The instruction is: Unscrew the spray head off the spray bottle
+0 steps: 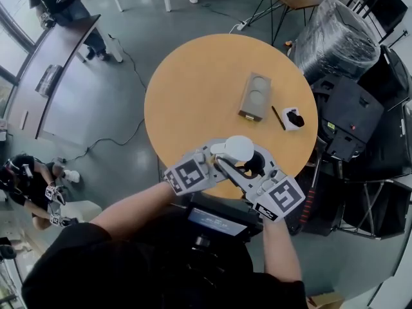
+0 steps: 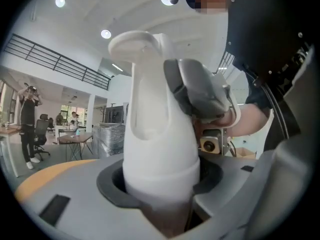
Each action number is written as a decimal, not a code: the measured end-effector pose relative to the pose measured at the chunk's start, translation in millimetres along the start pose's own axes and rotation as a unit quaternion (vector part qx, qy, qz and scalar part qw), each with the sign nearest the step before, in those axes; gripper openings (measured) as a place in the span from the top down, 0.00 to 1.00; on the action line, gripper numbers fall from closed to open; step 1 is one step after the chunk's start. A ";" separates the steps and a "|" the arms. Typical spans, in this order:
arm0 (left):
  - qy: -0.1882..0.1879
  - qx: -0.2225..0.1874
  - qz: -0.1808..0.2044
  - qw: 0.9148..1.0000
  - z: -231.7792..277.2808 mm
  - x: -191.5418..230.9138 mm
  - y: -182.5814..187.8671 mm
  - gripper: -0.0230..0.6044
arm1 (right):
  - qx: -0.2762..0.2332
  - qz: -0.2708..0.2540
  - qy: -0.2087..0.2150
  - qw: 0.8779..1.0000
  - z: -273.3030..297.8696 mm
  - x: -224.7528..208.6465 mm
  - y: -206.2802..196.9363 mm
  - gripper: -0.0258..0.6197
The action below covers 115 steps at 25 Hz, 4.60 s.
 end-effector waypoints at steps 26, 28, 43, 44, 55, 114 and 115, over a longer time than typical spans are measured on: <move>-0.091 0.030 0.040 0.995 -1.0 -7.9 4.6 0.50 | 0.000 -0.028 0.065 0.997 -16.1 1.4 7.2 0.64; -0.086 0.018 0.033 0.996 -3.7 -5.8 5.6 0.48 | 0.001 -0.023 0.056 0.998 -19.8 -0.9 5.8 0.64; -0.051 0.046 0.039 0.997 -1.3 5.7 -0.3 0.49 | 0.032 -0.009 0.016 0.999 -12.7 -7.8 -6.0 0.40; -0.043 0.047 0.035 0.997 0.4 7.3 0.5 0.49 | 0.033 -0.004 0.003 0.999 -9.9 -8.2 -7.0 0.33; -0.156 0.048 -0.011 0.987 3.5 -1.9 1.7 0.49 | -0.010 -0.012 0.026 1.000 -13.6 -7.7 1.7 0.63; -0.064 -0.041 -0.047 0.996 -2.4 19.2 9.6 0.48 | 0.024 -0.011 0.034 0.999 -26.7 -16.8 2.1 0.39; -0.032 -0.045 -0.046 0.997 -2.9 24.7 9.1 0.48 | 0.022 -0.008 0.019 1.000 -26.5 -18.4 3.9 0.39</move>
Point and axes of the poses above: the fingertips, and each gripper's own axes: z forward along the fingers, x to its left, y out of its top, the point moved 8 cm from there along -z, backward along the fingers, and after that the axes turned 13 degrees about -z, right-handed, at the moved point
